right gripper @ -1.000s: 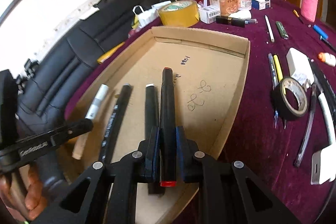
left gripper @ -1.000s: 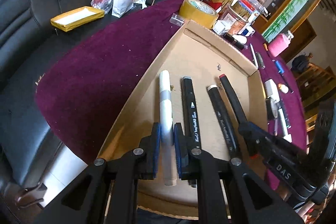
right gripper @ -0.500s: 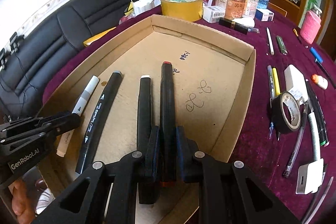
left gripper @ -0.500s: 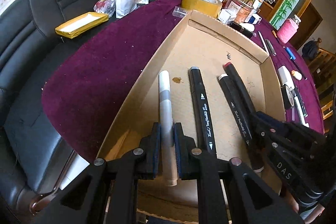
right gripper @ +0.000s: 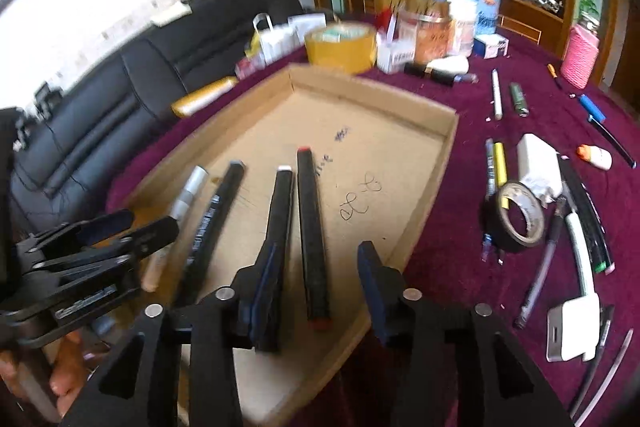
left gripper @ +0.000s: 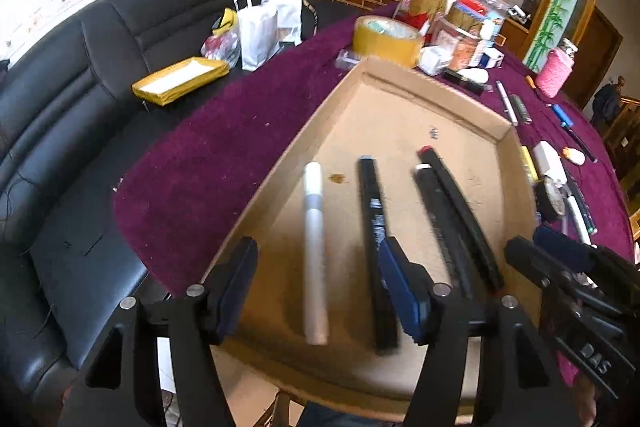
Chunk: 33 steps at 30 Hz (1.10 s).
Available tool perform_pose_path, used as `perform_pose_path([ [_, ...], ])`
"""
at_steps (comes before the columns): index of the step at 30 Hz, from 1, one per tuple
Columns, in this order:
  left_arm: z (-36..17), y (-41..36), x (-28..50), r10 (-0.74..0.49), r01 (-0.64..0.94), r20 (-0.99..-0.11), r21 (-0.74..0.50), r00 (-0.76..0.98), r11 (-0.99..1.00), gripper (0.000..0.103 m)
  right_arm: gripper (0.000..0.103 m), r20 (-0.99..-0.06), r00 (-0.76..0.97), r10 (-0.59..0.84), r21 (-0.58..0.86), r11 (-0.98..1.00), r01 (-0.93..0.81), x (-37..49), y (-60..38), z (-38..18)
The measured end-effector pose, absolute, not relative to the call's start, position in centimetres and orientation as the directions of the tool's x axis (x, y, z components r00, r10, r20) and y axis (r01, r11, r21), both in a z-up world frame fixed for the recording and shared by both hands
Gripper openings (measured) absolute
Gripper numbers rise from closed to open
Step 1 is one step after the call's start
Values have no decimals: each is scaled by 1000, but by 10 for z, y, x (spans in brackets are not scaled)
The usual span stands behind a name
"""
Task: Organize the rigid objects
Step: 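Move both open tools back over the remaining items on the table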
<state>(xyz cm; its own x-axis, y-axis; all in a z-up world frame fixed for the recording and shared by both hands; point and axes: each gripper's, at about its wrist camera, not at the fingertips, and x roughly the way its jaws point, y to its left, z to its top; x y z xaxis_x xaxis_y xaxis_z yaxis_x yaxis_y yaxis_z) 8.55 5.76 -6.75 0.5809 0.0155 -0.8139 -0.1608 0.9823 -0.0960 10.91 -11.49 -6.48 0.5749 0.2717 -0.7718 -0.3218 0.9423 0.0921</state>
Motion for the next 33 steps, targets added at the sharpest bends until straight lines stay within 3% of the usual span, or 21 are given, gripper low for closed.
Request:
perform_pose_path([
  [4,-54,34,75,43,-149,-785,-63,618,987,63,55,-725,601,336,181,935,-305,80,-141,-62],
  [8,-40,-2,66,56,-101,-752,-14,656,995,71,58,-701,605,378,251,924,-287,54,-171,-66],
  [10,-34,-26,61,43,-54,-739,9,672,999,73,64,-695,614,374,264,927,-266,44,-187,-67],
  [20,-46,-127,48,-30,146,-760,86,649,985,75,71,-688,662,298,290,949,-126,5,-266,-77],
  [33,-63,-163,49,-155,257,-809,-5,567,967,75,66,-661,718,220,356,934,42,-16,-349,-75],
])
